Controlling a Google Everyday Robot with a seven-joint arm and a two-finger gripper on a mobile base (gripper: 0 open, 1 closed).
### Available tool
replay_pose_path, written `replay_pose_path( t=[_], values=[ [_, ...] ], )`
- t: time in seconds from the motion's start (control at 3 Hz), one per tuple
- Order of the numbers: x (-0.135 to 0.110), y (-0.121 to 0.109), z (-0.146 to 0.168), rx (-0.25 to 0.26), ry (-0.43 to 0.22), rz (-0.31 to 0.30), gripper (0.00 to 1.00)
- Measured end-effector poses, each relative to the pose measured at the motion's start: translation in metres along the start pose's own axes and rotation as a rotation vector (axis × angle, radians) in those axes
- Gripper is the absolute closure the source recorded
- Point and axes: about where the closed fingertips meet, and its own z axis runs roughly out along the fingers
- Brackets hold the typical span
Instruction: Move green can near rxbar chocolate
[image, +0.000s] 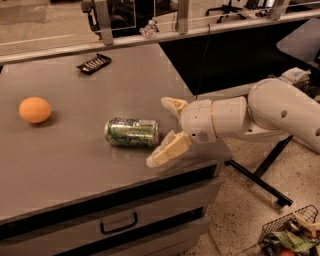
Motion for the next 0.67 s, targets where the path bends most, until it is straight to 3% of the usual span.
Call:
replay_pose_path(
  t=[0.67],
  values=[
    [-0.0028,-0.001,0.0097,-0.051,-0.022,-0.008,0.46]
  ],
)
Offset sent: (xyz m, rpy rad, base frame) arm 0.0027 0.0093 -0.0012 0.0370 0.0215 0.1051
